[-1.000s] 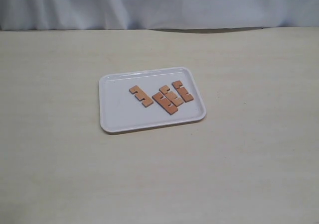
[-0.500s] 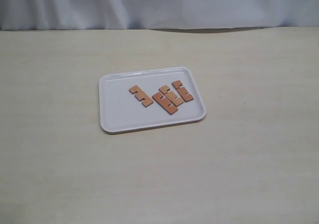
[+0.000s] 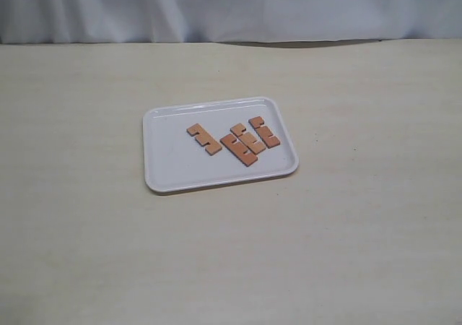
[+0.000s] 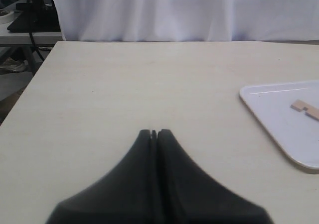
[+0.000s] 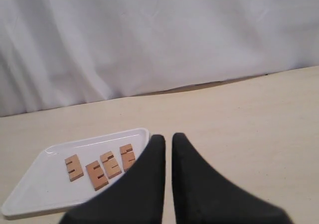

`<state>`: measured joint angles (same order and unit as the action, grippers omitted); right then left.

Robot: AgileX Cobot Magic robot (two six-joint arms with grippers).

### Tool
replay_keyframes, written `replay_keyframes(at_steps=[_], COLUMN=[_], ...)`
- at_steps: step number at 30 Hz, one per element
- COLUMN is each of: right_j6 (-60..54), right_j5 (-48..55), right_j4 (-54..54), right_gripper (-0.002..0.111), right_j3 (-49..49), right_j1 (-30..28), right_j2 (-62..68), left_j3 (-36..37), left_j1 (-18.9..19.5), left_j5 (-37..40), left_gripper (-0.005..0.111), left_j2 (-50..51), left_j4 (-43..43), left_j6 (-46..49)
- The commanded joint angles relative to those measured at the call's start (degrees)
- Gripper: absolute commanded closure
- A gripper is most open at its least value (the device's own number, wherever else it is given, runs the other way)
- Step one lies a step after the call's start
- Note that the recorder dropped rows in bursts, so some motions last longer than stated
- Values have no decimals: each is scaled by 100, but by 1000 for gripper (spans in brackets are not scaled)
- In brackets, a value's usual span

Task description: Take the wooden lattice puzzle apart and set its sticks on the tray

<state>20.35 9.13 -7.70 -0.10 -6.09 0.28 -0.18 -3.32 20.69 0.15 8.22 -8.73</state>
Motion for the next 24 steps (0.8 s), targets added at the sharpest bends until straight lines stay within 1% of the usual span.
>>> replay_keyframes(at_steps=[1,3,7,10,13,17,24], right_j6=[-13,-13,-13,-253,-470,-1253,-1323], right_j5=[9,207,425,1023,1022,1008,1073], right_j4=[-338,-493,-450,100,211,770,828], right_gripper=[104,104,104,104,104,104,104], right_j3=[10,10,10,10,10,10,10], right_j1=[20,20,20,20,20,9,9], right_j2=[-28,-28,-28,-28,-28,-28,-28], left_j3=[18,18,18,18,18,18,18], left_j1=[-43,-43,-43,-43,-43,-43,-43], left_j5=[-36,-36,-36,-36,-36,-36,-36], left_gripper=[107,107,107,107,107,107,107], left_j2=[-15,-15,-15,-15,-15,-15,-15], left_j4=[11,11,11,11,11,11,11], left_j6=[6,6,6,6,6,6,6])
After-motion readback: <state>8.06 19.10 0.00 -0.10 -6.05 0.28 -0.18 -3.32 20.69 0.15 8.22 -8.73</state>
